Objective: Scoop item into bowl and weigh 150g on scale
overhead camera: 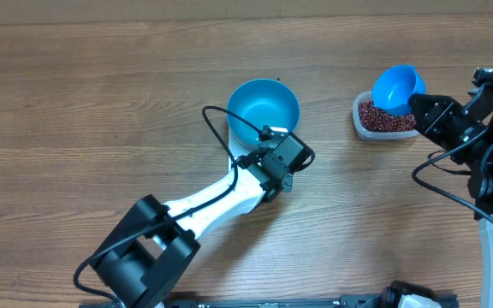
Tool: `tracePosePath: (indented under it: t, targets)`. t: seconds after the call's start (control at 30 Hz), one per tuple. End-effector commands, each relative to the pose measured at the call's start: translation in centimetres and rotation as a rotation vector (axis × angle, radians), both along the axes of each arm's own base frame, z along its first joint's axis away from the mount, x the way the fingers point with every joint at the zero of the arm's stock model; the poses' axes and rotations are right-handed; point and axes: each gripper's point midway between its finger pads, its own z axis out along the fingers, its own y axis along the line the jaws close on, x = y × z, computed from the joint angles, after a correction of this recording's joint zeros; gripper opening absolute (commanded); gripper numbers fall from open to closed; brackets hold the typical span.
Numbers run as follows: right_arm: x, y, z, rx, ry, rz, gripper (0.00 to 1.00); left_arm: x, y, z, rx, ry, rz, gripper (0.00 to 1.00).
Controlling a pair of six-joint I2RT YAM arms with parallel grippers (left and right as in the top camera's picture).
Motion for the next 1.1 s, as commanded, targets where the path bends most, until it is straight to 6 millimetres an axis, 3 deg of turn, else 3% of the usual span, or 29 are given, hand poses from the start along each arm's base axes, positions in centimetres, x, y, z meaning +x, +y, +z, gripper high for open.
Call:
tracePosePath:
  t: [0.0,0.47,1.07]
  targets:
    - [0.2,-0.2,1.8,-0.028,-0.045,-0.008,0.04,1.1,0.2,-0.4,0.000,-0.020,0.030,0.04]
    - [0.2,-0.2,1.7,-0.028,-0.045,-0.008,0.04,1.7,0.1,-1.8,0.011,-0.021,0.034,0.04]
    - [0.2,-0.2,1.7,-0.030,-0.042,-0.008,0.04,2.4,0.5,-1.7,0.009,-0.037,0.053,0.04]
